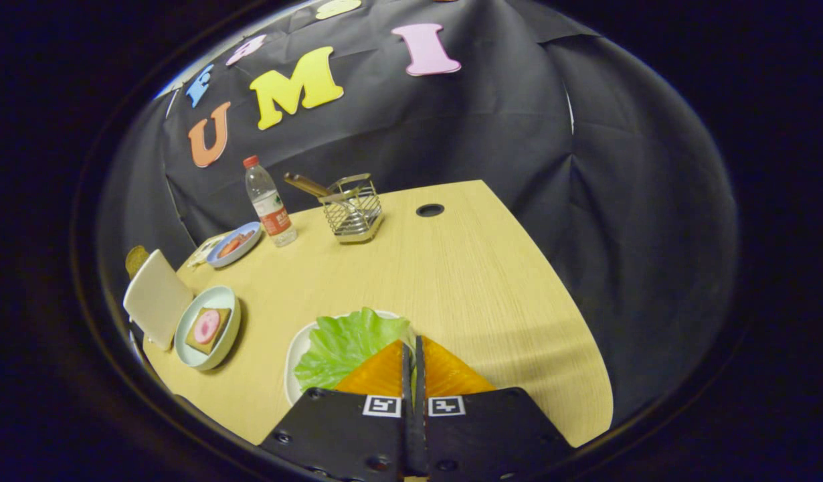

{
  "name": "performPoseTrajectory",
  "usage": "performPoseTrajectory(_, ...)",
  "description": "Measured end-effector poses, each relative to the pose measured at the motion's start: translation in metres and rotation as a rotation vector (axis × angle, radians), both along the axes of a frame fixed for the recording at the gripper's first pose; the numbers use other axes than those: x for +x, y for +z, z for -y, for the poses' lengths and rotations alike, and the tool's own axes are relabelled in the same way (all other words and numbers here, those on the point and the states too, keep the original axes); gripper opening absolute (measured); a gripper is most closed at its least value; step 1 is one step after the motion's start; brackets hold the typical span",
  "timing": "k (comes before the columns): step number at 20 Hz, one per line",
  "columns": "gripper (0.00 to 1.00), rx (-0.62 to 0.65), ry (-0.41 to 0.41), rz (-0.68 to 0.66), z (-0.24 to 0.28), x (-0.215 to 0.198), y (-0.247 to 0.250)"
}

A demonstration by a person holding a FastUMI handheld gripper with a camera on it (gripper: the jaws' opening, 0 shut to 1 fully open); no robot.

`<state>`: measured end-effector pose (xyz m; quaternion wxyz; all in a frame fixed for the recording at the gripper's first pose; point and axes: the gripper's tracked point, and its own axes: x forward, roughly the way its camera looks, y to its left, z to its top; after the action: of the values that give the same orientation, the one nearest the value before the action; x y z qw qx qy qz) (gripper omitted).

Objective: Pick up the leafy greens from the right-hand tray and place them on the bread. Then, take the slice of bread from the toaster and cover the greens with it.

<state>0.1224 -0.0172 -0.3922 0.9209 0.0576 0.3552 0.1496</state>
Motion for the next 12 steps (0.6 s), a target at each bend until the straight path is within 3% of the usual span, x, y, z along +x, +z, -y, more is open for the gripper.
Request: performPoseTrajectory(12,0.00,-0.015,-0.084,0.091,-0.029,-0.024,0.119)
